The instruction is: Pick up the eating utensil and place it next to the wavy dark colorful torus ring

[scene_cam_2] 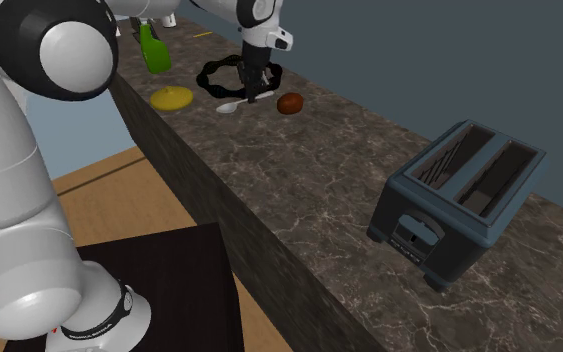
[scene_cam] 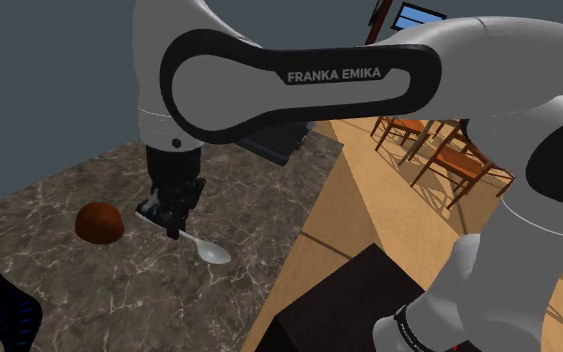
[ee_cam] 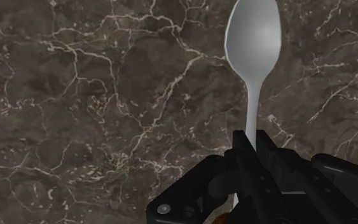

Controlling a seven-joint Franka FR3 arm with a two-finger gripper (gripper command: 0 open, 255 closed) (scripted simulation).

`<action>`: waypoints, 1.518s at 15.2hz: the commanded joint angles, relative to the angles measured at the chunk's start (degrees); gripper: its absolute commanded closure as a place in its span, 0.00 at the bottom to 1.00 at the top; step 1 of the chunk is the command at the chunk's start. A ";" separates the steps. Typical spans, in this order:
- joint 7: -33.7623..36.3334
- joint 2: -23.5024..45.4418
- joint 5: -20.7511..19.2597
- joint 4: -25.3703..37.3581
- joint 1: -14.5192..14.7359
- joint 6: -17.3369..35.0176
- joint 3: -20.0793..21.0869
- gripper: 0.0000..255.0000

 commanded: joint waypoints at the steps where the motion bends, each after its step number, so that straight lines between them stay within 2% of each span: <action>1: 2.33 -0.09 0.03 -0.01 1.43 0.28 0.86 1.00; 6: 8.89 2.04 -0.86 2.30 5.82 0.99 3.08 1.00; 23: 7.90 5.59 -1.86 -6.21 6.19 12.75 2.52 1.00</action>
